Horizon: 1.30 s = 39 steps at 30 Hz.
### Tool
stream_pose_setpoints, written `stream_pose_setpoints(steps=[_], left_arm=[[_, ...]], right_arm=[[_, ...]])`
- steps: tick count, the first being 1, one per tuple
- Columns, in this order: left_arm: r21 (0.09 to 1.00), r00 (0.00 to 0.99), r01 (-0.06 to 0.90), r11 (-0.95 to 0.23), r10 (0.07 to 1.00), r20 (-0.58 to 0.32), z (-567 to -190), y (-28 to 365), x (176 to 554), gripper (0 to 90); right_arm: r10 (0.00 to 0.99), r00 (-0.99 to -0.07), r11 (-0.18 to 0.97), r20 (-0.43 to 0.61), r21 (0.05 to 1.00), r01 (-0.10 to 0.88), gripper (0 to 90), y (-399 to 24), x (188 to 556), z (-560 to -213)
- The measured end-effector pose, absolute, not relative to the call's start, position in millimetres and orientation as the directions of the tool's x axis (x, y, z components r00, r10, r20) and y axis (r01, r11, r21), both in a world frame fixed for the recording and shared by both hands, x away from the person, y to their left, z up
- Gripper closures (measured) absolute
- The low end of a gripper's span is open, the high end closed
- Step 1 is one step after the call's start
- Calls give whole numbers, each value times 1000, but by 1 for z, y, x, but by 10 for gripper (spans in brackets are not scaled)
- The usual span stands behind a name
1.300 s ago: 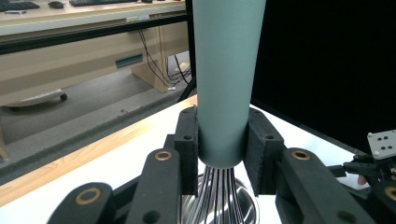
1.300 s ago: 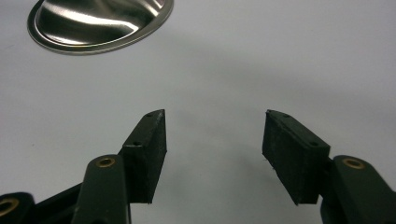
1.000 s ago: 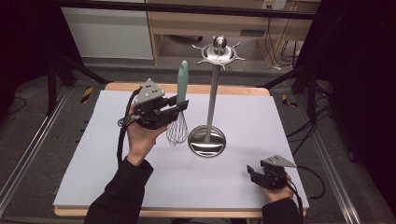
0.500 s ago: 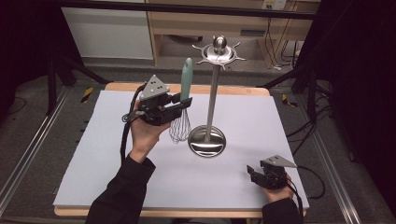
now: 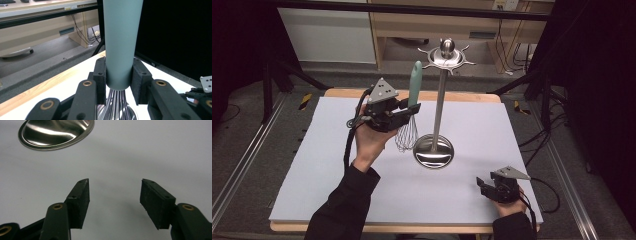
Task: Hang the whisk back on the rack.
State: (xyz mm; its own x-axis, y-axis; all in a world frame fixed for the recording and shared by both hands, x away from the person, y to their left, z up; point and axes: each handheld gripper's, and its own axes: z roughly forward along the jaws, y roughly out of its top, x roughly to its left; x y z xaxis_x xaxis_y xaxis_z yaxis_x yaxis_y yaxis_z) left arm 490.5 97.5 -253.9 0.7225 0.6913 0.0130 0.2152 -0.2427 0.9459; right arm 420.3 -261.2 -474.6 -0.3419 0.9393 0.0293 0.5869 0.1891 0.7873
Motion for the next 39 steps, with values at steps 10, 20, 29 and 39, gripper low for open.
stream_pose_setpoints(steps=[10, 20, 29, 39], left_arm=[[936, 722, 228, -267, 691, 21, -253, 91, 495, 685], [936, 721, 230, -266, 692, 19, -252, 85, 499, 685], [937, 726, 229, -263, 688, 16, -253, 78, 503, 685], [939, 723, 224, -260, 690, 19, -258, 73, 507, 684]], right_arm=[[938, -345, 186, 35, 788, 587, 413, -261, 420, -474], [939, -341, 176, 48, 784, 595, 414, -261, 420, -474], [940, -340, 181, 39, 786, 592, 414, -262, 421, -474], [939, -341, 180, 43, 784, 594, 415, -261, 420, -474]])
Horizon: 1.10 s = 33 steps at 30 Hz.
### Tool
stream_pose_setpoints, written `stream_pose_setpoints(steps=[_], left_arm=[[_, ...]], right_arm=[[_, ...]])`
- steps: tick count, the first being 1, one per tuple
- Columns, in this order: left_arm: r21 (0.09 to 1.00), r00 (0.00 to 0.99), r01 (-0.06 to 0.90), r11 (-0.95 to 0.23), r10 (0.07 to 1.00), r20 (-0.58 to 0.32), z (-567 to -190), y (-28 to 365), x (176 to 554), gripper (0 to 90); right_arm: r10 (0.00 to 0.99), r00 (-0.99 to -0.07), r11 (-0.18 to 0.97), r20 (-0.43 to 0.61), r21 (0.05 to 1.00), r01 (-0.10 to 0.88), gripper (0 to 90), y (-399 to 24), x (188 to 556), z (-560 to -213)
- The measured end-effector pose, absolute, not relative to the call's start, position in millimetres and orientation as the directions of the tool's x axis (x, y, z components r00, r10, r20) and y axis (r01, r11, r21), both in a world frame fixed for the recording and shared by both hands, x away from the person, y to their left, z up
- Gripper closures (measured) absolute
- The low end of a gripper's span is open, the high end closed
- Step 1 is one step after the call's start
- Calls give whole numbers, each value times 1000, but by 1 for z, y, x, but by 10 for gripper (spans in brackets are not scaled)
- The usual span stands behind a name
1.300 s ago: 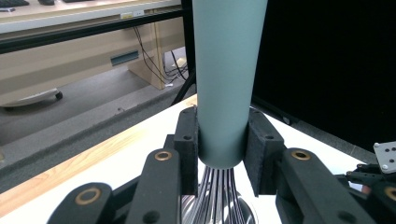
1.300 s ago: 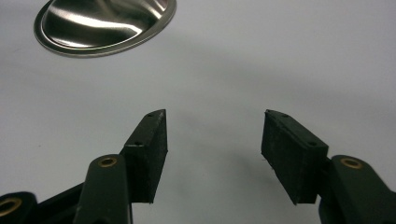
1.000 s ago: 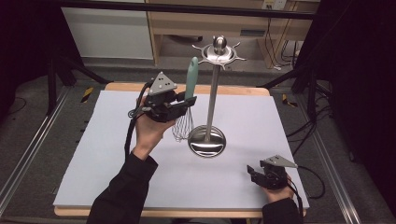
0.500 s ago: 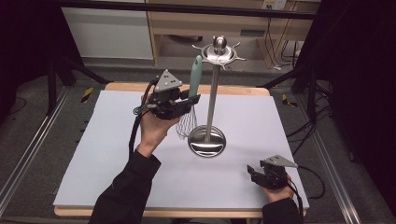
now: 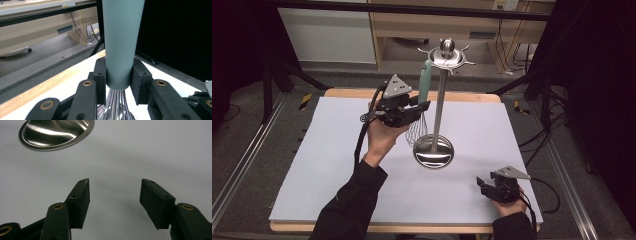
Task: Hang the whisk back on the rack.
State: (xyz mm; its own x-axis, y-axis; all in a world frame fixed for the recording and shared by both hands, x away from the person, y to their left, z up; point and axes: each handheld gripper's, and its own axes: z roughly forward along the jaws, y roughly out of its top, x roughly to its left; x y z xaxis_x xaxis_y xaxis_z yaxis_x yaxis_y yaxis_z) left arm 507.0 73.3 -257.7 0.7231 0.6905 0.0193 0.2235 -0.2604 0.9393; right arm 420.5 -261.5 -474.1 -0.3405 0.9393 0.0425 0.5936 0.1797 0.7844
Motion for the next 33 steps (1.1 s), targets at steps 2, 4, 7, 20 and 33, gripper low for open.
stream_pose_setpoints(steps=[2, 4, 7, 20, 33], left_arm=[[942, 723, 224, -249, 691, 11, -260, 73, 508, 684], [945, 725, 219, -241, 689, 8, -261, 72, 509, 684], [947, 724, 216, -237, 689, 7, -262, 70, 510, 683], [955, 719, 189, -228, 694, 24, -266, 69, 512, 677], [956, 706, 176, -235, 707, 43, -267, 73, 504, 500]], right_arm=[[939, -343, 186, 35, 785, 590, 414, -261, 421, -474], [939, -343, 188, 33, 785, 590, 414, -261, 421, -475], [939, -341, 184, 37, 785, 591, 411, -261, 421, -474], [941, -338, 186, 33, 782, 594, 395, -261, 421, -475], [942, -334, 187, 29, 781, 596, 389, -260, 420, -475]])
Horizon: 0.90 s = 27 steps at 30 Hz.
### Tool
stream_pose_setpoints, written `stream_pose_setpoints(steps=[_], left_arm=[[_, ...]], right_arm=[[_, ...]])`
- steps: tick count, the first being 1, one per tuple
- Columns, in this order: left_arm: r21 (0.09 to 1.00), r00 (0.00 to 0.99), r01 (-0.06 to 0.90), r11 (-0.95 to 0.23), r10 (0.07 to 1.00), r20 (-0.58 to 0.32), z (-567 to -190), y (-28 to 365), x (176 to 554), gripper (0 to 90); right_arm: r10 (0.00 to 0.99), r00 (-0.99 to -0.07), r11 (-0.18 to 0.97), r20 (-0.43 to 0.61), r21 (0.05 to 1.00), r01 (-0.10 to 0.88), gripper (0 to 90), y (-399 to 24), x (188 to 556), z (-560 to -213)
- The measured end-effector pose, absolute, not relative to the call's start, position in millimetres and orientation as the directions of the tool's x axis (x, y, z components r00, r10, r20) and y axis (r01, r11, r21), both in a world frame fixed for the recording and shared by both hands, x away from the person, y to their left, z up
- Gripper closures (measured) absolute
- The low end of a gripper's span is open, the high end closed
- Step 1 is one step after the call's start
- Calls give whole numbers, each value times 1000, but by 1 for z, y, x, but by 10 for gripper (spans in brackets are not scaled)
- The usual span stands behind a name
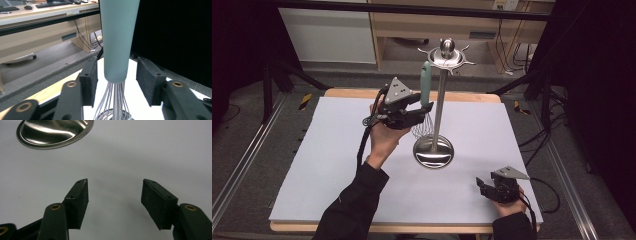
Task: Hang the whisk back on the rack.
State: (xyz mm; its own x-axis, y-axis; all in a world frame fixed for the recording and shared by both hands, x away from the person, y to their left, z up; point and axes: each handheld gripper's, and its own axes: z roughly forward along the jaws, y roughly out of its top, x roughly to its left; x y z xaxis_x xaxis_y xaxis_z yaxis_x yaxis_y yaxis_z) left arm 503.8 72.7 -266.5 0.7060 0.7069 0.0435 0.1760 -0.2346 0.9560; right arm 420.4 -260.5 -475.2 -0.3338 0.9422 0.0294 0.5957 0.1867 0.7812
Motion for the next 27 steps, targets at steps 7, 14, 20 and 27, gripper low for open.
stream_pose_setpoints(steps=[7, 14, 20, 27], left_arm=[[959, 699, 174, -225, 714, 41, -271, 84, 495, 455], [956, 696, 181, -229, 717, 39, -283, 99, 485, 428], [953, 686, 198, -229, 727, 32, -298, 114, 479, 407], [950, 670, 224, -216, 742, 11, -316, 130, 473, 395]], right_arm=[[942, -334, 189, 25, 783, 592, 369, -261, 420, -475], [948, -316, 177, 25, 785, 593, 335, -262, 420, -475], [951, -307, 167, 30, 787, 593, 333, -265, 420, -476], [955, -293, 151, 42, 782, 604, 327, -266, 419, -476]])
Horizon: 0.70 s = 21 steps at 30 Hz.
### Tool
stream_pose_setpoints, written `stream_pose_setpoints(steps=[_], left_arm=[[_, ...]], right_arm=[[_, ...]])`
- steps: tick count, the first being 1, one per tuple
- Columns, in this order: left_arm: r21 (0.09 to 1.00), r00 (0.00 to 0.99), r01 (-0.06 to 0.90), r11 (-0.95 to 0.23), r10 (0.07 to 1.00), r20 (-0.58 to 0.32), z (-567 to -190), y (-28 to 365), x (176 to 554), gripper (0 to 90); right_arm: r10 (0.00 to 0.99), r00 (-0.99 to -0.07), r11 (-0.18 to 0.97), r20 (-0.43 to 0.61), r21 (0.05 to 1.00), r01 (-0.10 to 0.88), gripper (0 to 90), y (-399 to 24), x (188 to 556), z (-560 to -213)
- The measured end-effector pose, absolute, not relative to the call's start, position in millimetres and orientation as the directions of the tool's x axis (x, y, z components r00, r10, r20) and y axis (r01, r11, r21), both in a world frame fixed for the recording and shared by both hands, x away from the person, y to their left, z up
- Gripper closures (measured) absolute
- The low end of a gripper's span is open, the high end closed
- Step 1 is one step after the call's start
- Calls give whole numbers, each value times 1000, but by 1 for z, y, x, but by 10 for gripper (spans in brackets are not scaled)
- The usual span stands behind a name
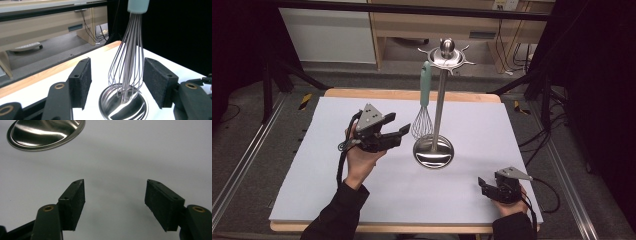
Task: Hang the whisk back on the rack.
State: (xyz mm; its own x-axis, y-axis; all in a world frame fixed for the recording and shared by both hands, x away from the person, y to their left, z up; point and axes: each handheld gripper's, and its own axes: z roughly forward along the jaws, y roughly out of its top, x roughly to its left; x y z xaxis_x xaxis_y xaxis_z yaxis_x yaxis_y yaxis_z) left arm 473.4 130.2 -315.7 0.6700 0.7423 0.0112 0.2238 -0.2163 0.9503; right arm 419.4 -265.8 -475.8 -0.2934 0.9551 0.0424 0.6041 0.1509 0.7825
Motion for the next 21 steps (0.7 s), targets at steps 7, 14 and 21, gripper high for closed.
stream_pose_setpoints(steps=[7, 14, 21], left_arm=[[944, 656, 246, -221, 755, 6, -334, 143, 470, 394], [929, 637, 285, -236, 771, 0, -355, 160, 467, 400], [907, 598, 346, -238, 801, -18, -381, 180, 466, 386]], right_arm=[[958, -285, 148, 39, 782, 606, 317, -268, 419, -477], [961, -275, 164, 14, 773, 613, 291, -269, 420, -479], [966, -259, 160, 6, 773, 615, 251, -271, 421, -480]])
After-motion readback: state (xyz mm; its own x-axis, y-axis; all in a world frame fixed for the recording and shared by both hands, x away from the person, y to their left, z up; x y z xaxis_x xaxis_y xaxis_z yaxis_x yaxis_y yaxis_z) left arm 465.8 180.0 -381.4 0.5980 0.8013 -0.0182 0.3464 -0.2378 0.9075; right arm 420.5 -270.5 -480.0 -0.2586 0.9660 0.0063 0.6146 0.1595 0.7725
